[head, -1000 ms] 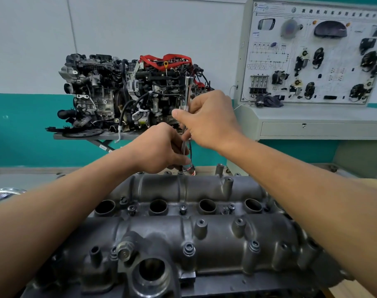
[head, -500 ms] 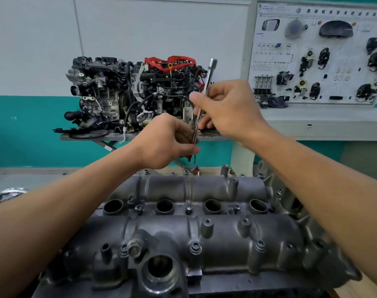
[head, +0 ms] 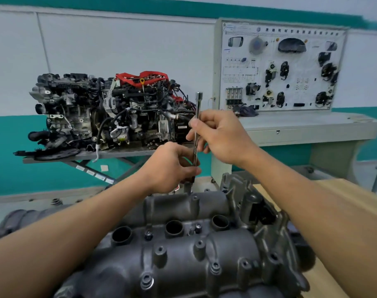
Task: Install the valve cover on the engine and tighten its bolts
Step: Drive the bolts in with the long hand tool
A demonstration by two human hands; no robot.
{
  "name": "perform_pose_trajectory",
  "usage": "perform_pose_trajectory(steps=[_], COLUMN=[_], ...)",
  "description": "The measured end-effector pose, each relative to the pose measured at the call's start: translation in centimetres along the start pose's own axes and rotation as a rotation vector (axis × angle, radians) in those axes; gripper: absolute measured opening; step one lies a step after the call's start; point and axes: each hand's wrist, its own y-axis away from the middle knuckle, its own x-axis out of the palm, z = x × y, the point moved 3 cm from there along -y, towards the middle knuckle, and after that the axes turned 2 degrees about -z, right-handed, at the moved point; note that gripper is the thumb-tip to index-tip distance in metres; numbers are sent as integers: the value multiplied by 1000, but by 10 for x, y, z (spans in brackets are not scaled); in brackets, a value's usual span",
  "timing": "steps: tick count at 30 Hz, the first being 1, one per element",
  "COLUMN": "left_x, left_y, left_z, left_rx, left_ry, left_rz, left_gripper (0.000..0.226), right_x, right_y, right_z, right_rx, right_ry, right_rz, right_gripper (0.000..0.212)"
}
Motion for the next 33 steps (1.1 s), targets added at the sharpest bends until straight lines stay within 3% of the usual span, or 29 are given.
perform_pose_trajectory(steps=[12, 17, 20, 23, 26, 29, 31, 33], left_x=[-4, -9, -10, -9, -8, -9, -11, -12], left_y=[3, 2, 0, 0, 2, 2, 1, 1], left_z=[7, -5, -9, -9, -13, -15, -16, -17], left_rx=[-21, 63, 98, 97, 94, 110, 111, 120], left_ry=[-16, 62, 45, 12, -6, 8, 30, 30], left_rz=[40, -198, -153, -11, -20, -159, -130, -43], left_gripper=[12, 16, 6, 15, 38, 20, 9, 16], right_x=[11, 0, 4, 7, 5, 1, 4, 10], right_y=[-2, 1, 2, 3, 2, 0, 0, 3], right_z=[-5, -9, -5, 1, 0, -4, -4, -3], right_rx=[-29, 23, 49, 32, 4, 4, 28, 40], right_ry=[-90, 6, -49, -103, -27, 57, -4, -118], right_rz=[30, -215, -109, -9, -74, -196, -114, 27], right_gripper=[24, 30, 28, 23, 26, 38, 32, 21])
